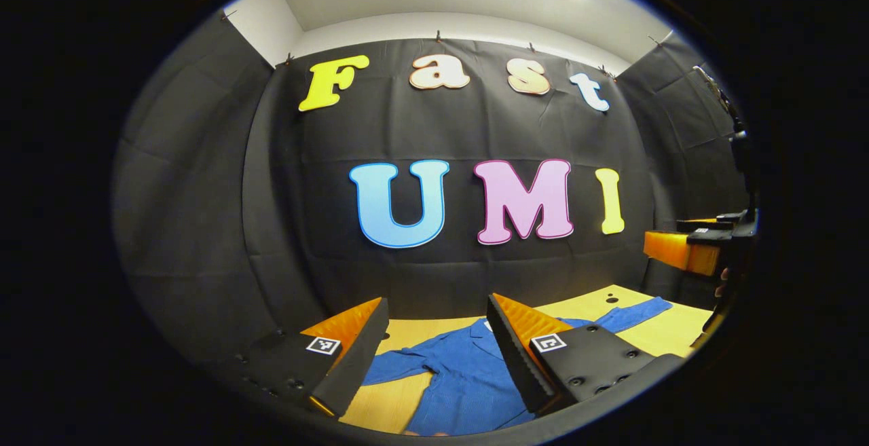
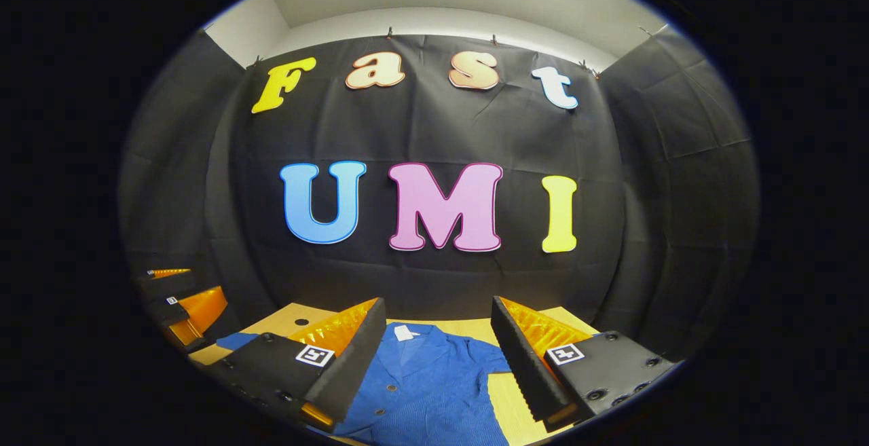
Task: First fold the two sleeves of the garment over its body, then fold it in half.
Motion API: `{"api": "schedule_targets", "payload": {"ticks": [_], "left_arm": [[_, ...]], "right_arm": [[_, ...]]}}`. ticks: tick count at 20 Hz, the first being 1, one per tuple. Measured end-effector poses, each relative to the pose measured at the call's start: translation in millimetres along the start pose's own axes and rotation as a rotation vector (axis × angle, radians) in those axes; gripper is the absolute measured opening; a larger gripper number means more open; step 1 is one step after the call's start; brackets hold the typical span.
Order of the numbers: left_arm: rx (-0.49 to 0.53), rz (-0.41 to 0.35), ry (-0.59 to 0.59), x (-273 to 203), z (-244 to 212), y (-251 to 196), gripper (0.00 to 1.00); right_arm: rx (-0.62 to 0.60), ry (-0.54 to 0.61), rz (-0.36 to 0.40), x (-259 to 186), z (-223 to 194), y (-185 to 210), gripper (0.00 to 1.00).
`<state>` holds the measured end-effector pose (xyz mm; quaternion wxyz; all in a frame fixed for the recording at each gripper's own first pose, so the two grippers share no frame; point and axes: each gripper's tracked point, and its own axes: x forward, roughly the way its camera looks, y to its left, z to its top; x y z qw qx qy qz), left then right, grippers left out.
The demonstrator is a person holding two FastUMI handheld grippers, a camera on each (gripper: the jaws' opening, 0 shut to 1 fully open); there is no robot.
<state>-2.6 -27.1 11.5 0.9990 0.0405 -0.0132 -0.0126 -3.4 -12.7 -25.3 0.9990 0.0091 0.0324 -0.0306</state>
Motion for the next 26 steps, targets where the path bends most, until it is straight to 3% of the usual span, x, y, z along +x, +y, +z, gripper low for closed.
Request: {"api": "schedule_targets", "payload": {"ticks": [3,12,13,16,17,19,21,26], "left_arm": [[-0.034,-0.043,-0.009,-6,3,-3,0.84],[-0.047,-0.05,0.008,3,-5,-1,0.83],[-0.047,-0.044,0.015,6,-5,-1,0.83],[-0.069,-0.055,0.036,18,-9,-14,0.83],[-0.067,-0.052,0.039,22,-9,-16,0.84],[-0.061,-0.053,0.045,31,-10,-20,0.84],[-0.072,-0.069,0.057,38,-11,-29,0.84],[-0.074,-0.069,0.084,61,-20,-44,0.84]], "right_arm": [[-0.04,-0.013,-0.018,-4,2,8,0.98],[-0.055,0.015,-0.018,7,-11,17,0.97],[-0.046,0.024,-0.014,11,-15,16,0.92],[-0.024,0.03,-0.034,24,-19,-1,0.92],[-0.017,0.04,-0.032,29,-24,-3,0.98],[-0.01,0.079,-0.045,41,-36,-13,0.92],[0.012,0.109,-0.044,49,-45,-17,0.98],[-0.032,0.135,-0.063,81,-65,-46,0.98]]}}
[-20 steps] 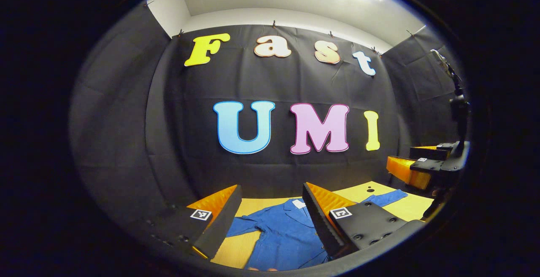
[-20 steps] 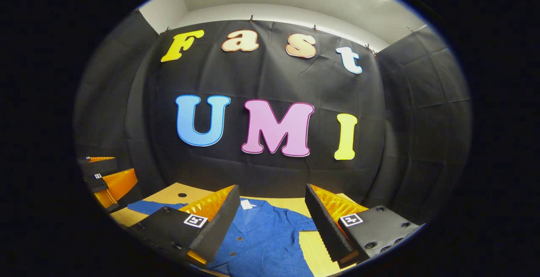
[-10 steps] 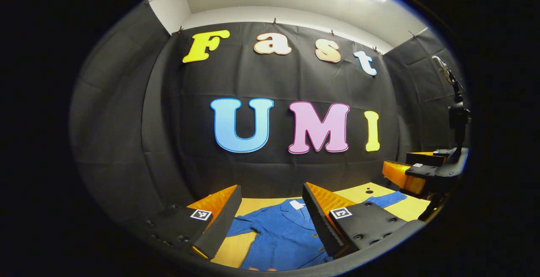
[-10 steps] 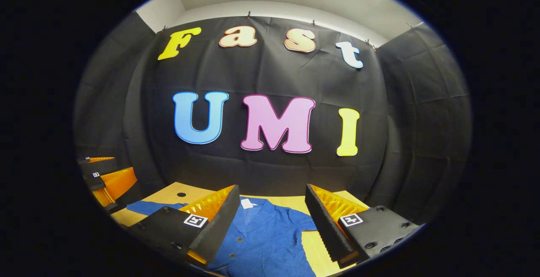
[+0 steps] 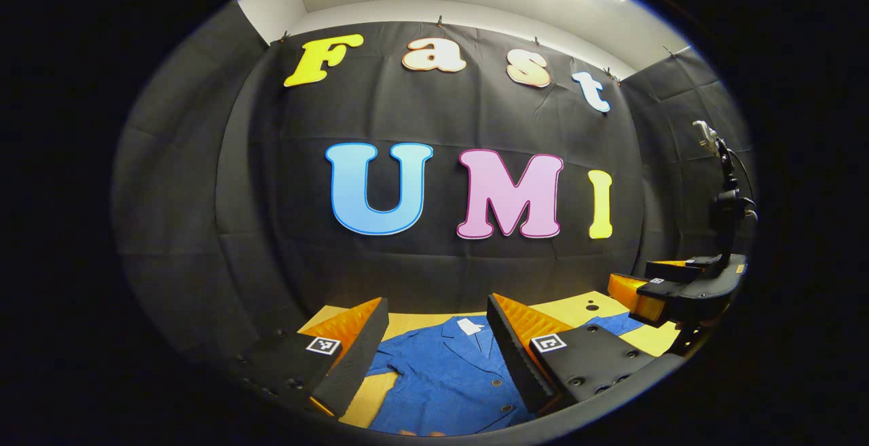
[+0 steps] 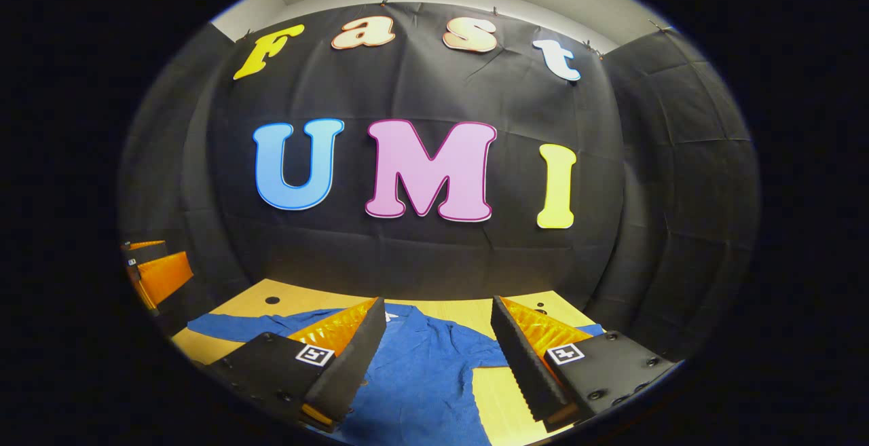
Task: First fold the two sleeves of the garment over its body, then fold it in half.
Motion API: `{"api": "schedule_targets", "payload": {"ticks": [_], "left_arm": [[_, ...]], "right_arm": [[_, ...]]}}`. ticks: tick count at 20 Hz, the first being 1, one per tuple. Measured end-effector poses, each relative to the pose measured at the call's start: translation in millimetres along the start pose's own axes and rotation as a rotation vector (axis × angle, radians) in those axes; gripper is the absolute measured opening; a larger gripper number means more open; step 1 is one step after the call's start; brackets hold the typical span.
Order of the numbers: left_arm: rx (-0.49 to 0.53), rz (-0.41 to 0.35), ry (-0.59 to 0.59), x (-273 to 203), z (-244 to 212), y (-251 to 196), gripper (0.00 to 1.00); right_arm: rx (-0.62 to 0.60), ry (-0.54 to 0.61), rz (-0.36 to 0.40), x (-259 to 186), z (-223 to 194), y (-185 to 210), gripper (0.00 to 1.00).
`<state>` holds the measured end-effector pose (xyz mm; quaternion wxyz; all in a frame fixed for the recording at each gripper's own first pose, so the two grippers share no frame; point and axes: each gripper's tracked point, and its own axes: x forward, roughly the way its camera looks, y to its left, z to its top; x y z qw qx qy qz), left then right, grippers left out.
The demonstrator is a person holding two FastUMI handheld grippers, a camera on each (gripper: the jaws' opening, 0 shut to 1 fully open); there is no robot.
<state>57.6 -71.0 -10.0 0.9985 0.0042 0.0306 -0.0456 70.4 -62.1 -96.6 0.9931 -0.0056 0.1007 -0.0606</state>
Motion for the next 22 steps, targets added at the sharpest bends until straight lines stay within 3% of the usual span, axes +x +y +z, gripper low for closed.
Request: {"api": "schedule_targets", "payload": {"ticks": [3,8,9,10,13,14,15,22], "left_arm": [[0.012,-0.007,0.023,15,-6,-14,0.84],[0.015,-0.001,0.038,43,-9,-44,0.84],[0.016,-0.001,0.049,50,-12,-52,0.84],[0.021,-0.002,0.06,56,-15,-61,0.84],[0.059,0.011,0.091,73,-19,-86,0.84],[0.063,0.016,0.089,79,-15,-94,0.84],[0.055,0.01,0.086,83,-12,-106,0.84],[0.079,-0.033,0.179,104,-33,-158,0.84]], "right_arm": [[0.001,0.007,-0.059,25,-9,-38,0.98],[0.004,0.098,-0.191,69,-47,-137,0.98],[0.014,0.115,-0.229,77,-55,-159,0.92],[0.01,0.119,-0.263,86,-59,-183,0.98],[-0.042,0.13,-0.329,114,-74,-241,0.98],[-0.043,0.151,-0.346,123,-81,-258,0.92],[-0.035,0.176,-0.36,130,-92,-273,0.98],[-0.028,0.307,-0.493,171,-155,-374,0.98]]}}
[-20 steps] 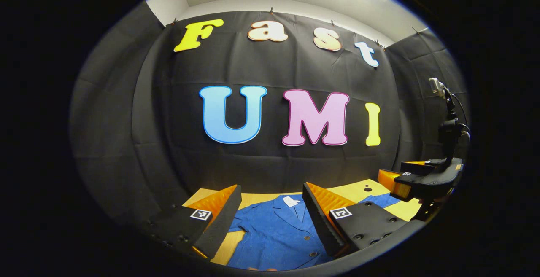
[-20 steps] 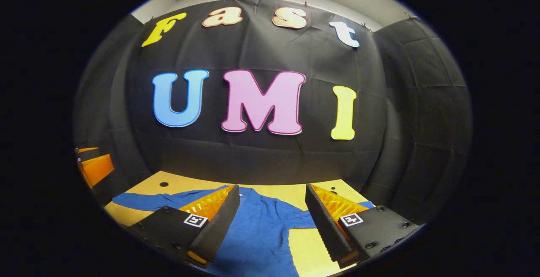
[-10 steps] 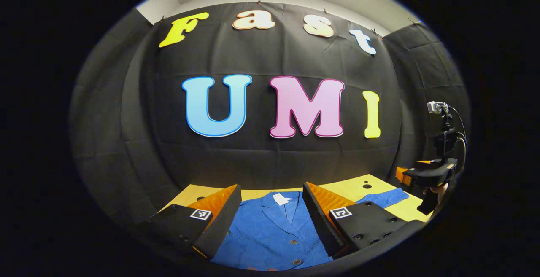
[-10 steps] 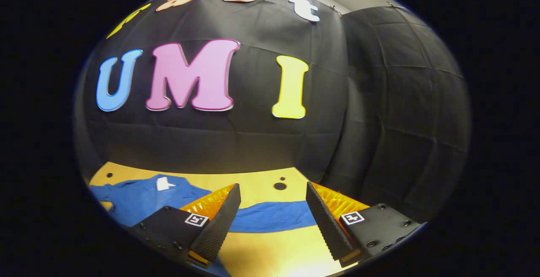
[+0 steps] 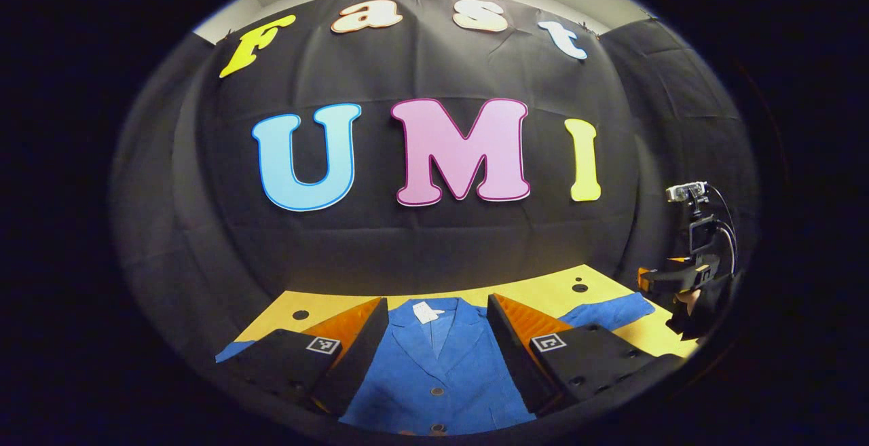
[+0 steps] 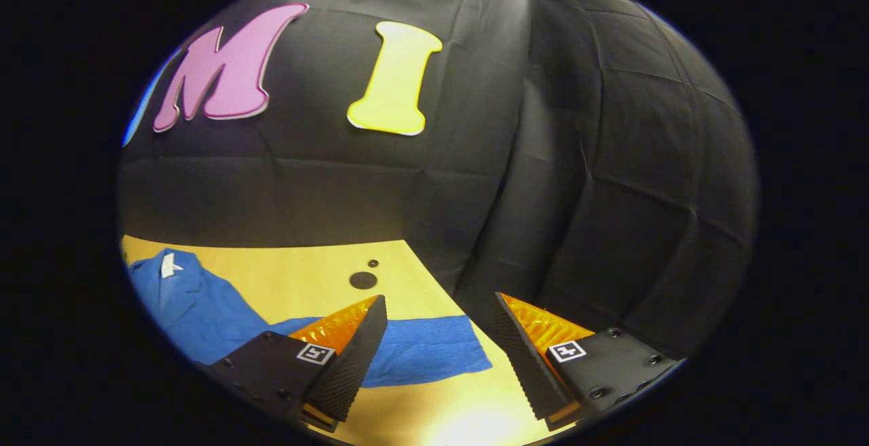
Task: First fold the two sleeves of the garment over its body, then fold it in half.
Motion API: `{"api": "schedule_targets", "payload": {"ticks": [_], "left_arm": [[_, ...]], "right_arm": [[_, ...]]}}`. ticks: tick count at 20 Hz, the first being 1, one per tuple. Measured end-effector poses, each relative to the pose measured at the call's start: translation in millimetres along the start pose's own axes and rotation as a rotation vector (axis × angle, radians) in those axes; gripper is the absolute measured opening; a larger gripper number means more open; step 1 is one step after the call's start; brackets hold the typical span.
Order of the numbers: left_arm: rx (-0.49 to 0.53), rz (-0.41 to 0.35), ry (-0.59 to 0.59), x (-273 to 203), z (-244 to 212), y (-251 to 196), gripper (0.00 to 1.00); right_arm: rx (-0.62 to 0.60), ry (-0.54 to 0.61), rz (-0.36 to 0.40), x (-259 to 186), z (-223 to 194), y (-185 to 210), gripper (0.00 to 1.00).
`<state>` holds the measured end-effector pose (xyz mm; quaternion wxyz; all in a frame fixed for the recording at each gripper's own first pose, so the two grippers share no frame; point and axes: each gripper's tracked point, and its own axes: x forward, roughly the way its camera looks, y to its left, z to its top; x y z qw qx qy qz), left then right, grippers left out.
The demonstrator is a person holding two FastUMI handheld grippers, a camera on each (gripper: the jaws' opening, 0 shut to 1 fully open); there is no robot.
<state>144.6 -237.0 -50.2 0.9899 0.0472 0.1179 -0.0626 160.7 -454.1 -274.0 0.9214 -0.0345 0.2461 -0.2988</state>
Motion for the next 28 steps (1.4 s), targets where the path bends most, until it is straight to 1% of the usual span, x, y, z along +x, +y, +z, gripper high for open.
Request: {"api": "schedule_targets", "payload": {"ticks": [5,8,9,12,14,15,16,17,18,21,22,23,24,25,26,27,28], "left_arm": [[0.016,-0.019,0.035,16,-4,-16,0.84],[0.006,-0.041,0.055,25,-7,-27,0.84],[-0.005,-0.05,0.059,28,-7,-31,0.84],[-0.011,-0.072,0.065,30,-9,-41,0.84],[-0.008,-0.089,0.069,30,-12,-45,0.84],[-0.009,-0.097,0.069,29,-13,-46,0.84],[-0.012,-0.103,0.07,29,-15,-48,0.84],[-0.012,-0.106,0.072,29,-15,-49,0.84],[-0.009,-0.108,0.073,28,-16,-49,0.84],[0.008,-0.107,0.069,25,-15,-50,0.84],[0.01,-0.108,0.066,24,-15,-50,0.85],[0.01,-0.107,0.065,23,-15,-50,0.84],[0.008,-0.106,0.062,21,-15,-50,0.84],[0.007,-0.106,0.055,18,-13,-50,0.84],[0.006,-0.11,0.05,16,-12,-52,0.85],[0.005,-0.111,0.048,14,-12,-51,0.84],[0.006,-0.11,0.052,13,-13,-51,0.84]], "right_arm": [[0.085,0.197,-0.049,49,-61,-24,0.98],[0.123,0.306,-0.039,77,-93,-29,0.99],[0.134,0.349,-0.036,81,-106,-30,0.99],[0.224,0.481,-0.017,86,-139,-25,0.99],[0.23,0.543,-0.008,83,-154,-27,0.99],[0.219,0.529,-0.006,79,-148,-28,0.99],[0.226,0.519,-0.005,85,-147,-26,1.0],[0.233,0.517,-0.008,84,-149,-25,0.95],[0.24,0.512,-0.011,85,-149,-26,1.0],[0.243,0.521,0.004,83,-146,-24,0.99],[0.247,0.519,0.013,82,-145,-22,0.83],[0.241,0.525,0.007,83,-148,-22,0.68],[0.256,0.523,0.032,85,-146,-17,0.53],[0.267,0.542,0.027,82,-147,-12,0.35],[0.283,0.538,0.029,84,-146,-9,0.18],[0.304,0.552,0.017,86,-150,-8,0.18],[0.323,0.554,0.018,84,-146,-9,0.09]]}}
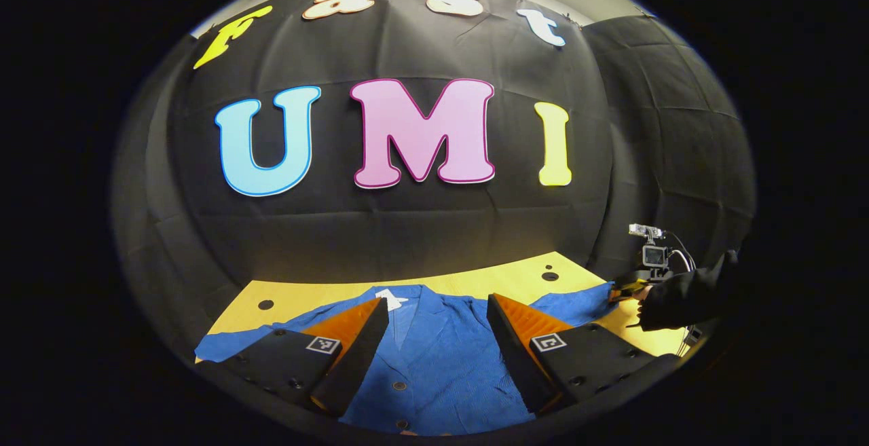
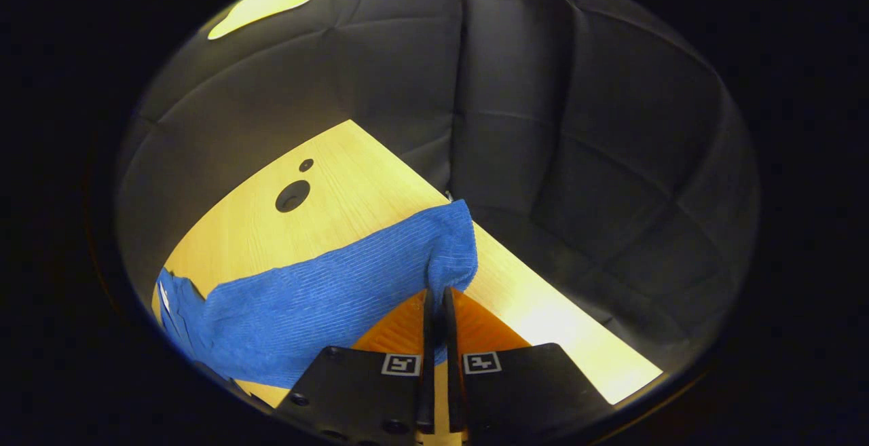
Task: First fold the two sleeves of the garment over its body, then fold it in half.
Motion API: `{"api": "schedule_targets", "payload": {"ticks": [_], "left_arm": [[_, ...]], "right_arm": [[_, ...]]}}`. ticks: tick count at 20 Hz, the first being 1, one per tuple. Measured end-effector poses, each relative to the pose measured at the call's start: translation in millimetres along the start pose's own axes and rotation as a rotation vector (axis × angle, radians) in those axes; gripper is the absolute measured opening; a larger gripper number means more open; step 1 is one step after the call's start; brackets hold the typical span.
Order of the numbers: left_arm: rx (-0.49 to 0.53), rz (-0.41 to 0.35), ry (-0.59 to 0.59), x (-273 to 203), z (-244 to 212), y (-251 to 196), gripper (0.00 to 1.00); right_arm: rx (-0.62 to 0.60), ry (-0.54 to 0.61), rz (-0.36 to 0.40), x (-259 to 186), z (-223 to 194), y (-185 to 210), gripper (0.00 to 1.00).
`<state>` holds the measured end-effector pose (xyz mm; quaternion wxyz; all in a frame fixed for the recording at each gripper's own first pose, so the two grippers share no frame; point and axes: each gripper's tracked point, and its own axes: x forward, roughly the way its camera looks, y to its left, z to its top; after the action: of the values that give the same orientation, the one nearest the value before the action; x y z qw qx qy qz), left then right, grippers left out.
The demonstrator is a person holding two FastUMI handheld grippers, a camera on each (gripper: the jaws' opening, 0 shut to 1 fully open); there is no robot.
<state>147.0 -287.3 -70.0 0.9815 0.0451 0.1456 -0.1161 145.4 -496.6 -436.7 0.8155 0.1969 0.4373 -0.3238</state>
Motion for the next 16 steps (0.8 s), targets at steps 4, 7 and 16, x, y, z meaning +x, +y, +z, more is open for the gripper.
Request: {"api": "schedule_targets", "payload": {"ticks": [4,7,16], "left_arm": [[-0.047,0.009,0.019,-9,-10,5,0.84],[-0.066,0.025,0.029,-15,-11,13,0.84],[-0.087,0.05,-0.016,-55,-11,44,0.84]], "right_arm": [[-0.011,0.028,0.038,-7,-7,6,0.01],[-0.014,-0.023,0.008,-21,3,3,0.01],[0.006,-0.227,0.114,-121,45,73,0.0]]}}
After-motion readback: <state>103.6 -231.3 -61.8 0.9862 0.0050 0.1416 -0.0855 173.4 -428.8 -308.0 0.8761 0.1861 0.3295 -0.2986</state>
